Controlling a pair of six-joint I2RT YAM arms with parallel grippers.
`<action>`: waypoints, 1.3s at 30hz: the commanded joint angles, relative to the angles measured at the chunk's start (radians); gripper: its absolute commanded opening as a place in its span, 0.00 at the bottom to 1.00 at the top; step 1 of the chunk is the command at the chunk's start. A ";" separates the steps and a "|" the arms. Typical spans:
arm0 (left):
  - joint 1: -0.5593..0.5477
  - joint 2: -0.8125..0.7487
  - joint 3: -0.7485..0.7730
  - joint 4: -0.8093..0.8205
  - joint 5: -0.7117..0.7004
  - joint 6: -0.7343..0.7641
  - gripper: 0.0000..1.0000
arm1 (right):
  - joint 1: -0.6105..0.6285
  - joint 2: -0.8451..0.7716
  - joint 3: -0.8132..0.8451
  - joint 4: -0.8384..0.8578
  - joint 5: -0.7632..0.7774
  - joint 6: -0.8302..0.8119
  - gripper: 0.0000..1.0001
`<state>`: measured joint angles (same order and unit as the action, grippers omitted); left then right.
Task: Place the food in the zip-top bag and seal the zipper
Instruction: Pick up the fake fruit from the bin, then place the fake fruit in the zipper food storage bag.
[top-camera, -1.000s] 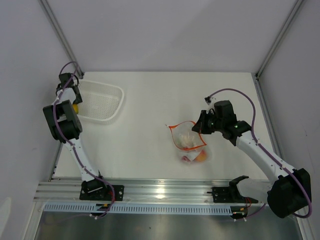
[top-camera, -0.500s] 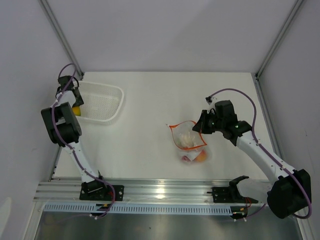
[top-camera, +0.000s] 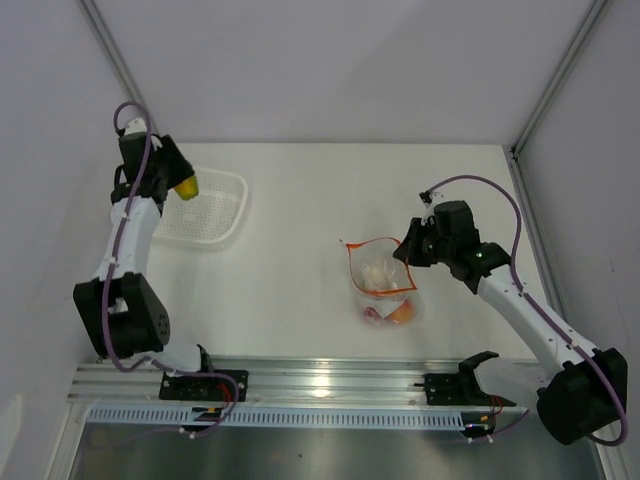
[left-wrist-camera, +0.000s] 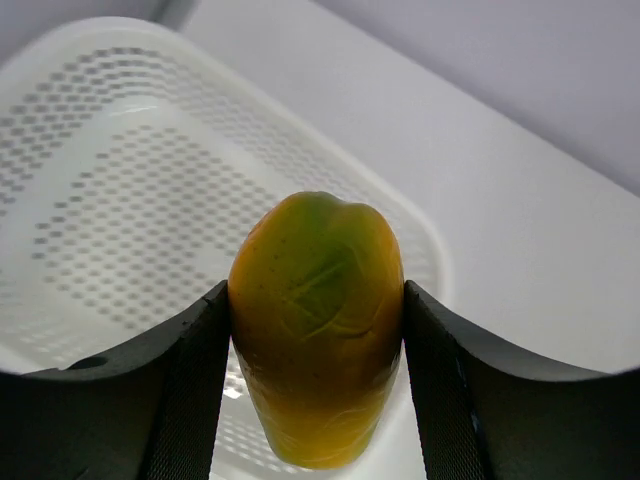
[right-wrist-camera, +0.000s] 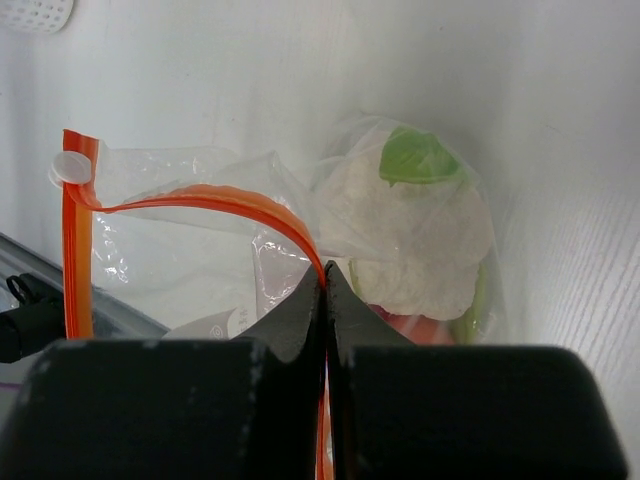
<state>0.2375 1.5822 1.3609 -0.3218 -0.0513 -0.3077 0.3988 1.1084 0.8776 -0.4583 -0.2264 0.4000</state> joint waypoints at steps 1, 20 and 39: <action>-0.090 -0.143 -0.075 0.032 0.221 -0.151 0.01 | -0.003 -0.013 0.069 -0.022 0.050 0.014 0.00; -0.964 -0.475 -0.391 0.421 0.530 -0.329 0.01 | 0.103 -0.107 0.110 -0.115 0.211 0.140 0.00; -1.152 -0.222 -0.263 0.457 0.352 -0.356 0.01 | 0.123 -0.147 0.121 -0.148 0.223 0.169 0.00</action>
<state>-0.9100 1.3426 1.0199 0.1066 0.3450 -0.6331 0.5163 0.9764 0.9813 -0.6136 -0.0223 0.5575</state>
